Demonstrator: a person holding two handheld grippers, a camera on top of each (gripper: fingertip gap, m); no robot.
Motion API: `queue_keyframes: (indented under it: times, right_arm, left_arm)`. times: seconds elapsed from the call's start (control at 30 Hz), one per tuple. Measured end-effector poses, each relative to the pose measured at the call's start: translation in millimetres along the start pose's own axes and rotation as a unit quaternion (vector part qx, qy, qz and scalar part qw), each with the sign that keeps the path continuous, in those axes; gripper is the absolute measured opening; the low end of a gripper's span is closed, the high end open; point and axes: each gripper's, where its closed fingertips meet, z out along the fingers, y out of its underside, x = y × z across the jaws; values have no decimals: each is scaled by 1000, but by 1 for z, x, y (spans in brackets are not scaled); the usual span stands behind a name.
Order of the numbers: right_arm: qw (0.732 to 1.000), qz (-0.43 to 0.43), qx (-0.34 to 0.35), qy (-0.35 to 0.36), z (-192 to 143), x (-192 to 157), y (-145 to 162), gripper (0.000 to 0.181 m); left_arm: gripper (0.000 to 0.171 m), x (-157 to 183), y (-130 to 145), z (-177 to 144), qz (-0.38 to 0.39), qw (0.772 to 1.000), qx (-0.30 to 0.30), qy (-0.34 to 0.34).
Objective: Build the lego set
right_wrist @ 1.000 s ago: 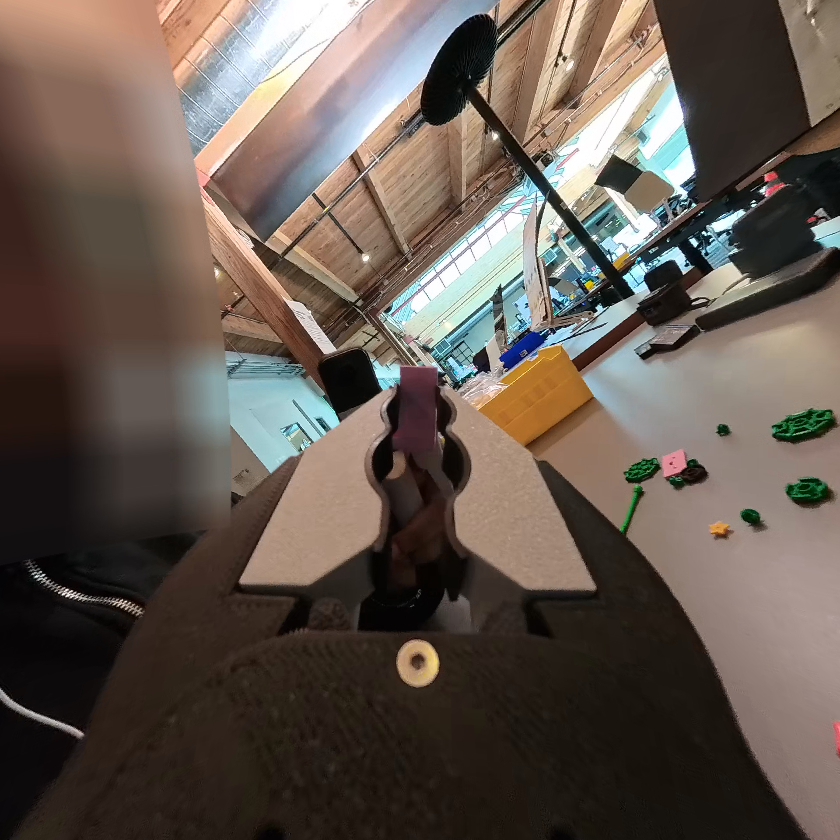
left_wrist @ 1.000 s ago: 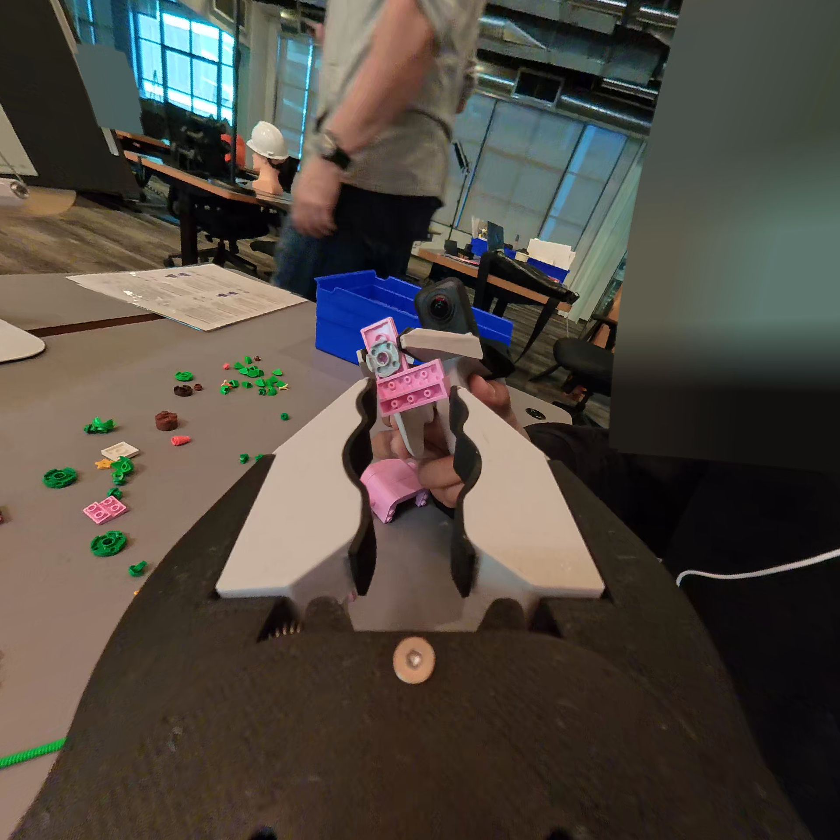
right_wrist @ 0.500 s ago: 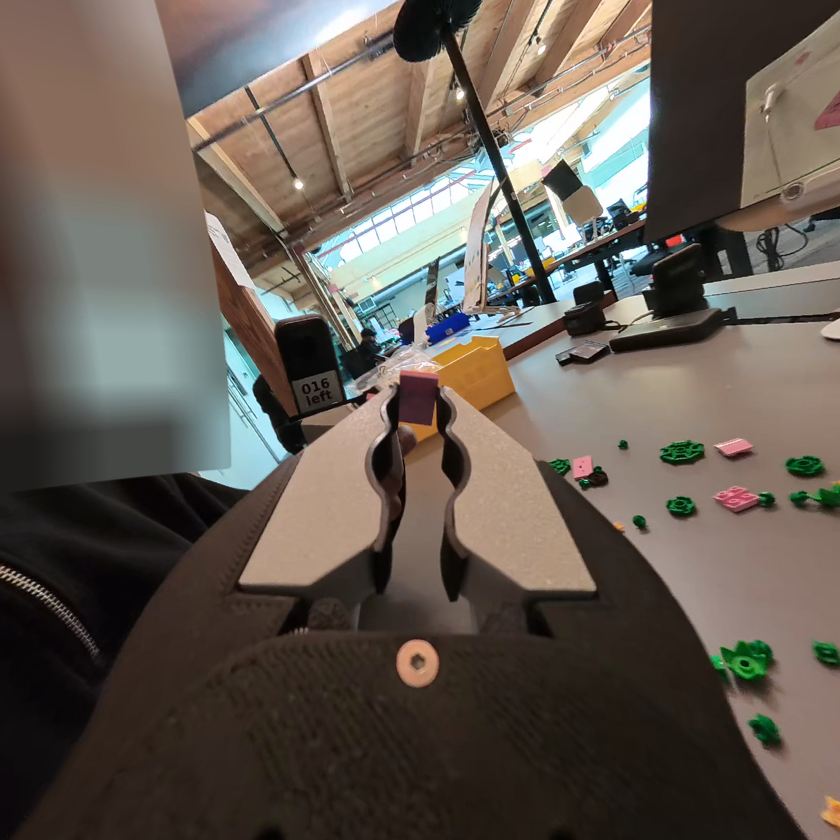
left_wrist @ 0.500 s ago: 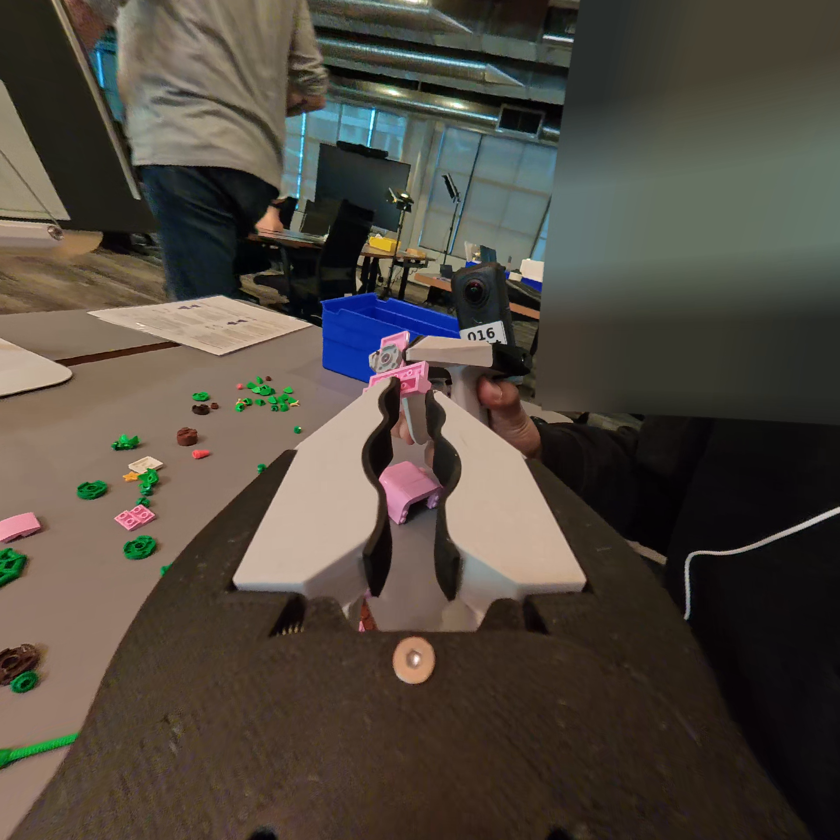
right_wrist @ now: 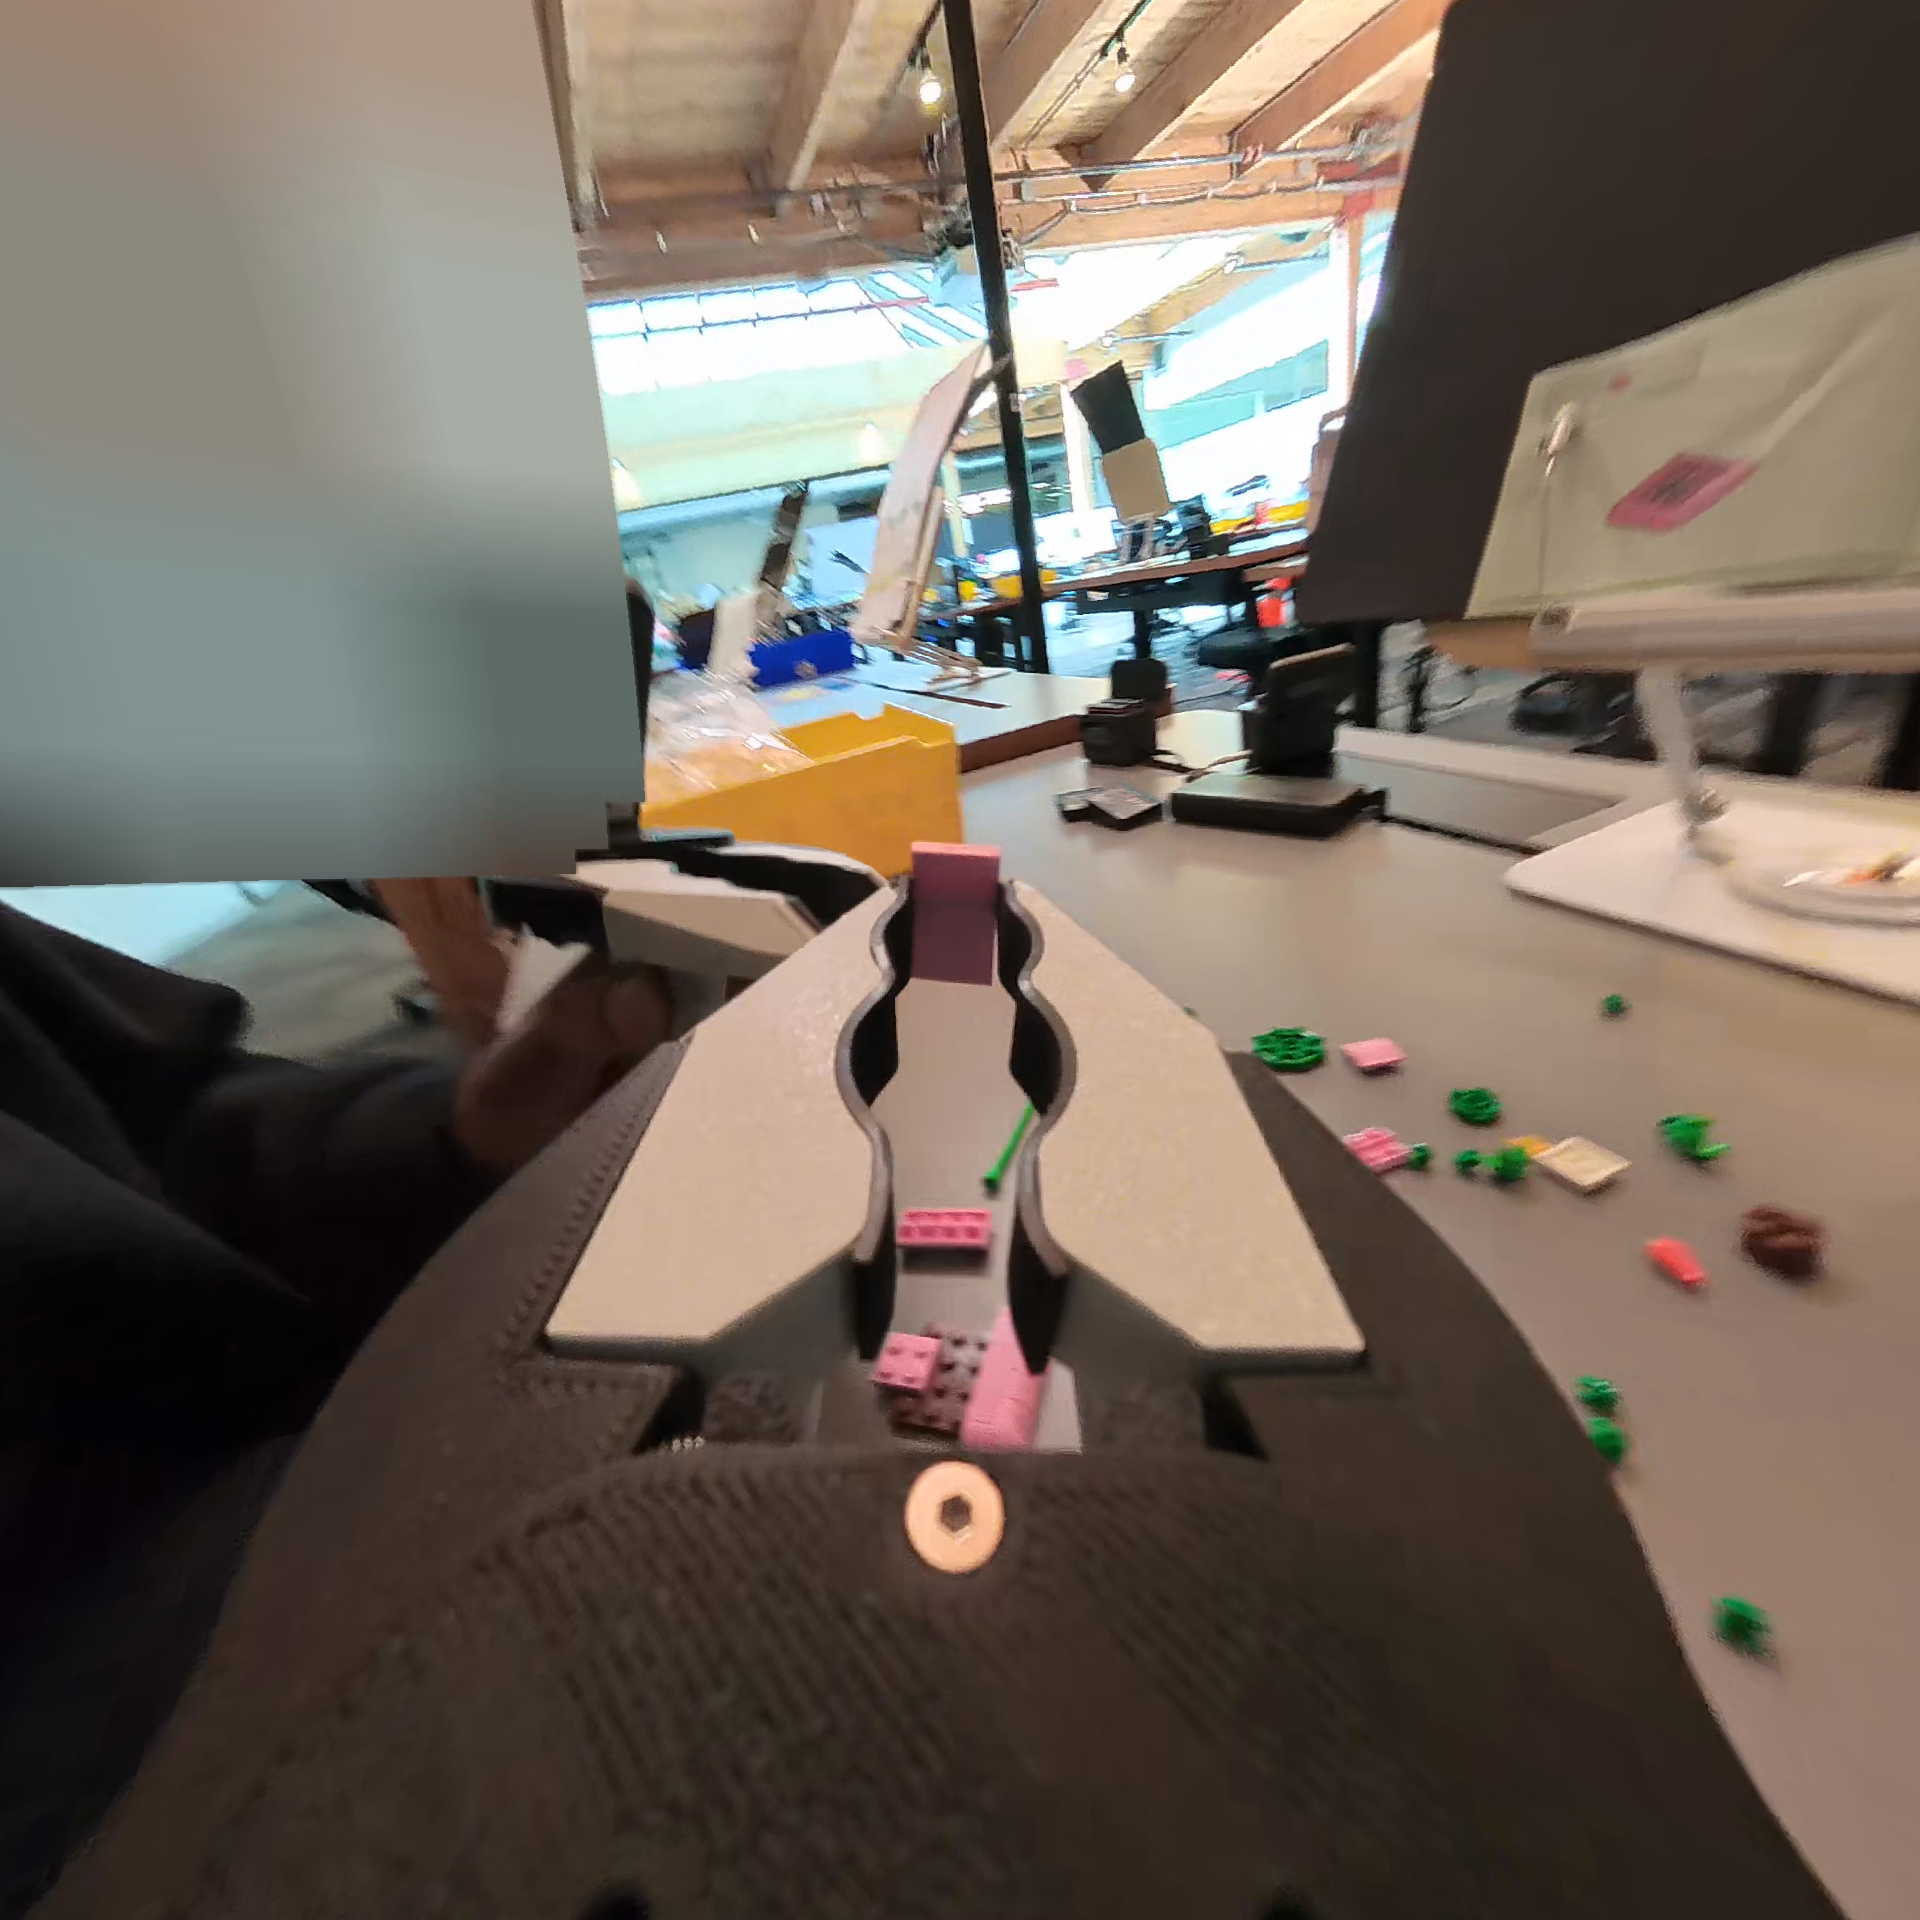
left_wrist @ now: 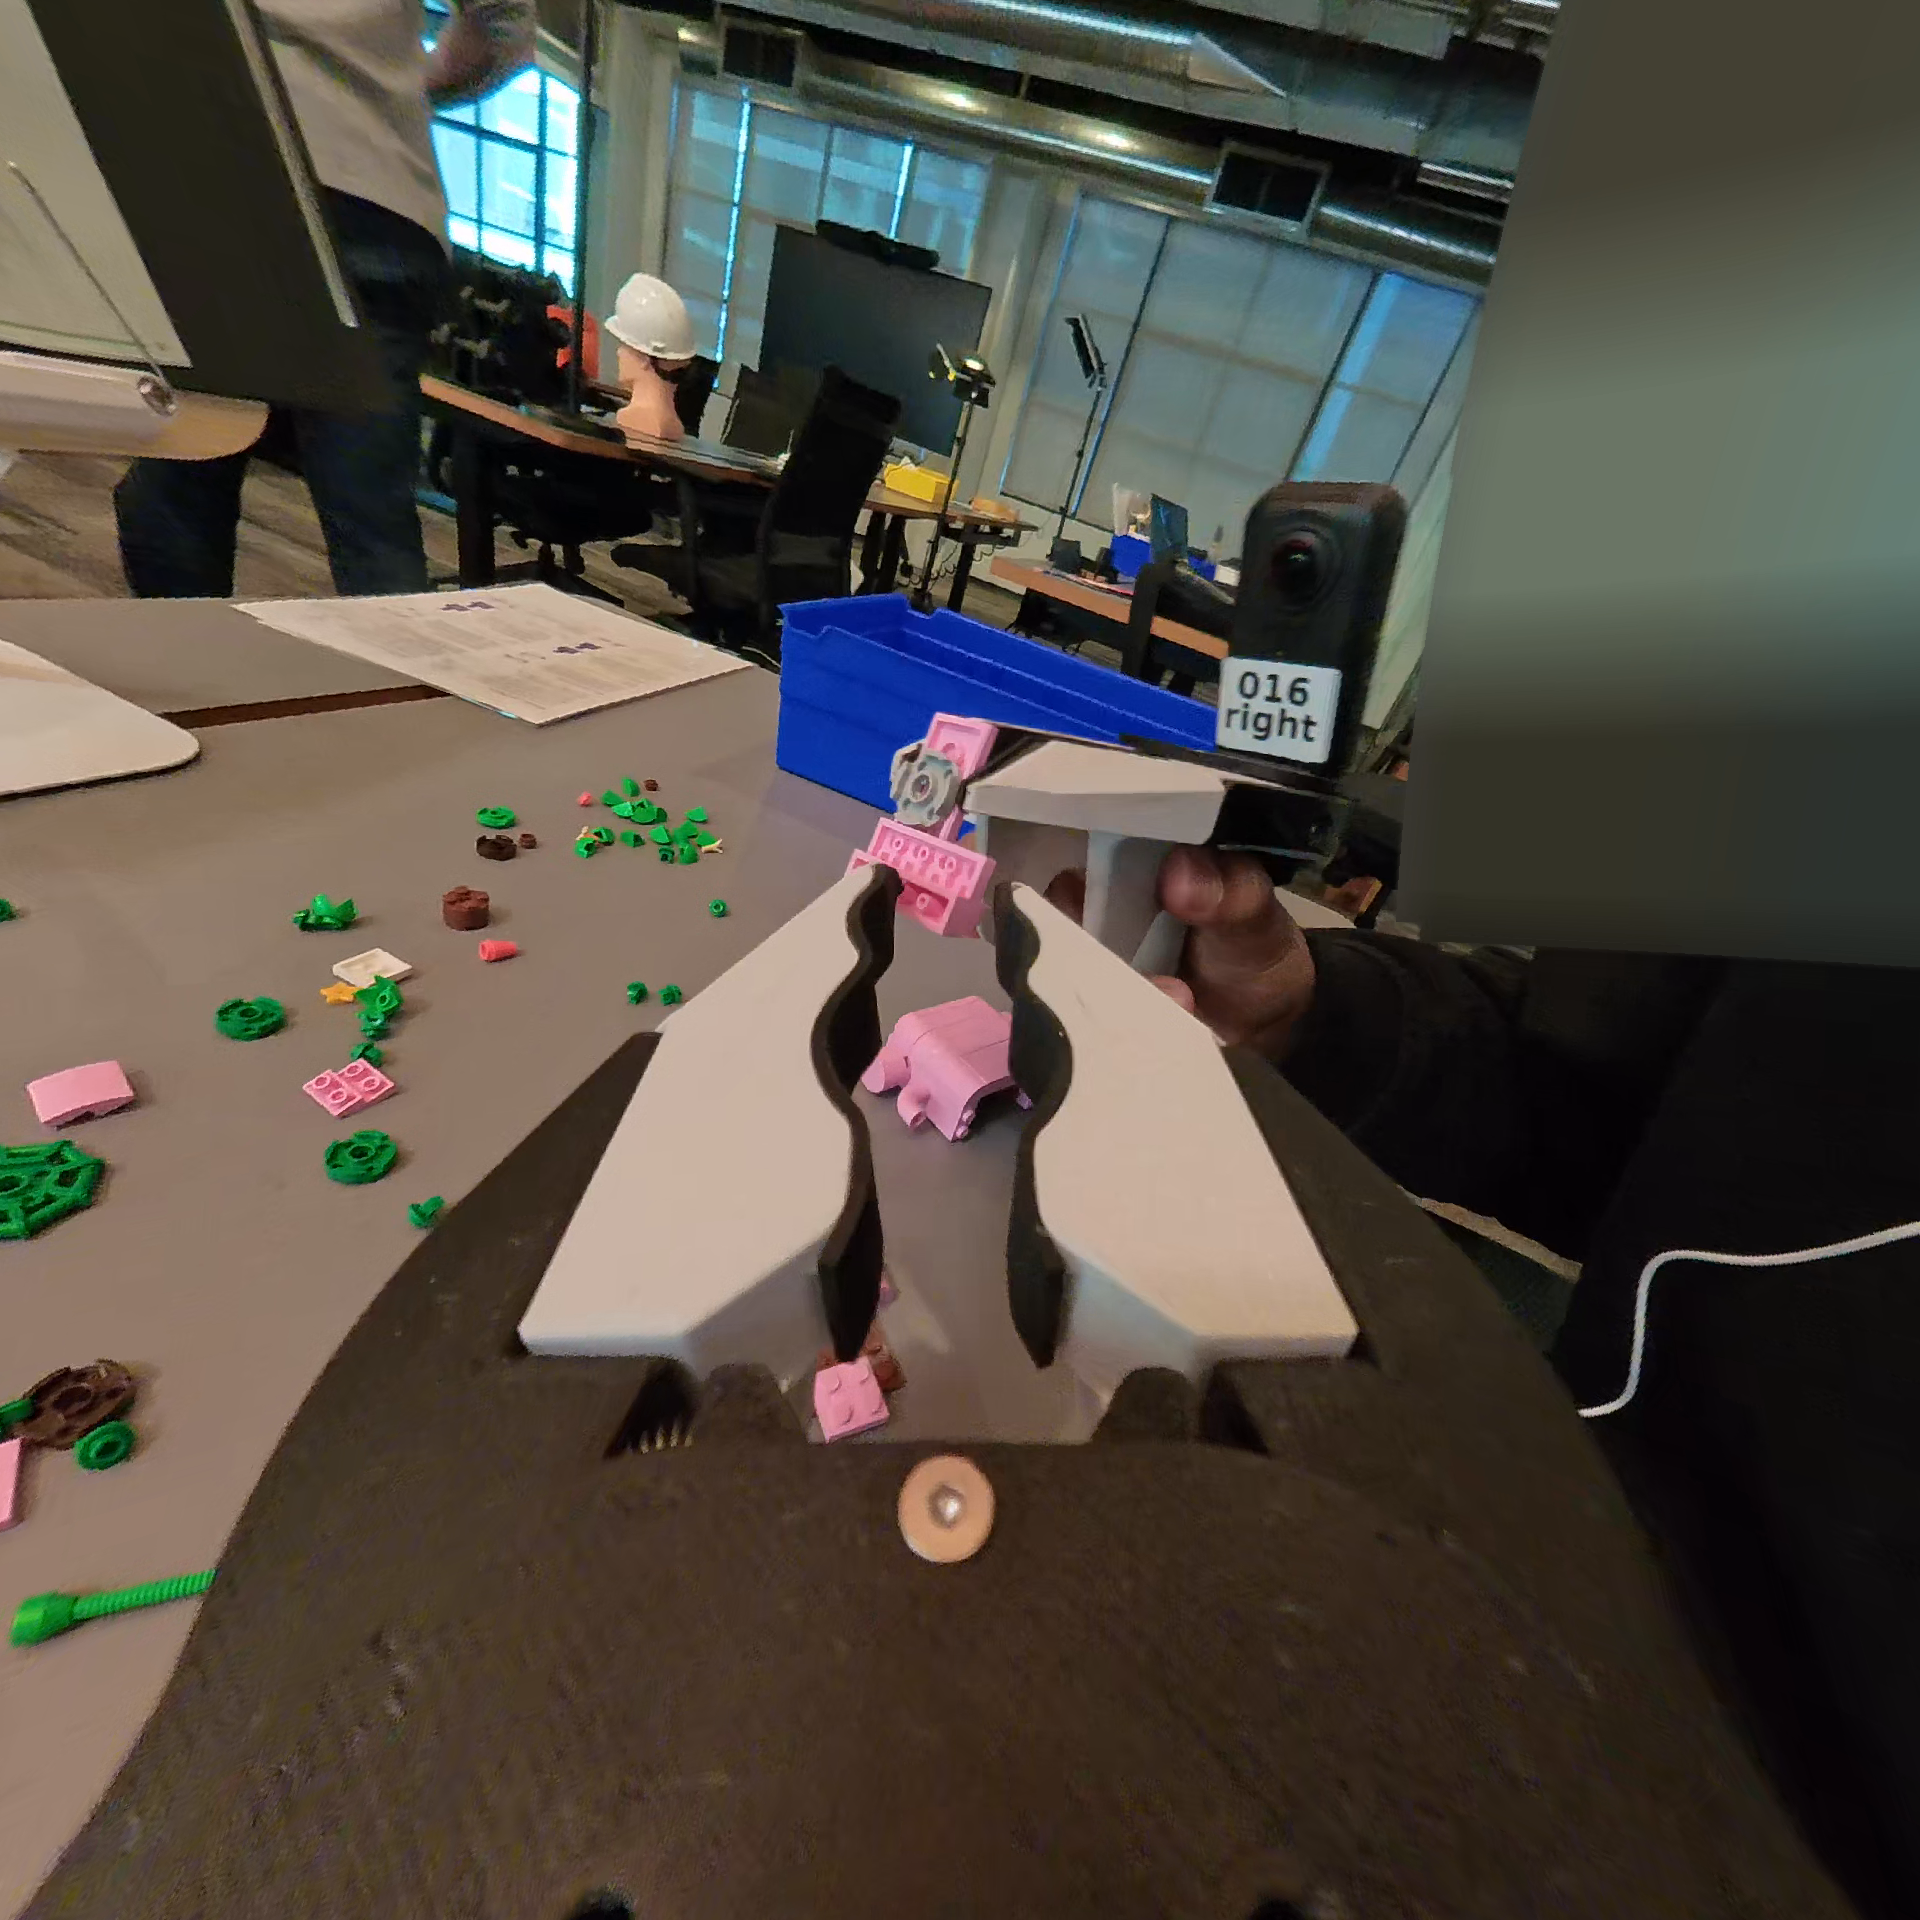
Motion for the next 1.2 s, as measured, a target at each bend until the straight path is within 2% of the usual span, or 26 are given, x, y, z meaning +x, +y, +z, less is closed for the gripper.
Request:
queue_keyframes:
  times: [0.33, 0.57, 0.73, 0.8, 1.07, 1.2]
  right_arm:
    - [979, -195, -11, 58, -1, -6, -1, 13]
    - [972, -224, -16, 74, 0, -4, 2, 14]
    - [957, -270, -21, 100, 1, -1, 5, 18]
    - [958, -268, -21, 103, 2, -1, 5, 18]
    - [973, -210, -10, 92, 1, 0, 2, 22]
    - [982, -178, -7, 68, 1, -4, 1, 15]
  left_arm:
    - [9, -1, 3, -1, 31, 999, -8, -22]
    - [7, 0, 9, 1, -17, 1000, -17, 8]
    - [7, 1, 7, 0, -59, 998, -1, 30]
    - [6, 0, 7, 0, -66, 997, 6, 32]
    - [7, 2, 2, -2, -4, 1000, 20, 0]
    - [7, 4, 1, 0, 6, 1000, 24, 3]
